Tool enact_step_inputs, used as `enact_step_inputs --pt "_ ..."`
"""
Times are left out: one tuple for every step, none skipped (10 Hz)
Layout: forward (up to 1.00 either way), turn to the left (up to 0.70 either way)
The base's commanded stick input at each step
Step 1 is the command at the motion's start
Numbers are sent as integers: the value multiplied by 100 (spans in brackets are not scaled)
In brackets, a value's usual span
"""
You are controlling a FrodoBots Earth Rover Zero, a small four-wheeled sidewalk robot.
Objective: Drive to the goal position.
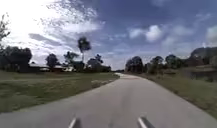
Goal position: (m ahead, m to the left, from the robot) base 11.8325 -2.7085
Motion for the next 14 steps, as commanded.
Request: enact_step_inputs --pt "69 3" --pt "69 3" --pt "69 3" --pt "69 3" --pt "69 3" --pt "69 3" --pt "69 3" --pt "69 3" --pt "69 3" --pt "69 3" --pt "69 3" --pt "69 3" --pt "69 3" --pt "69 3"
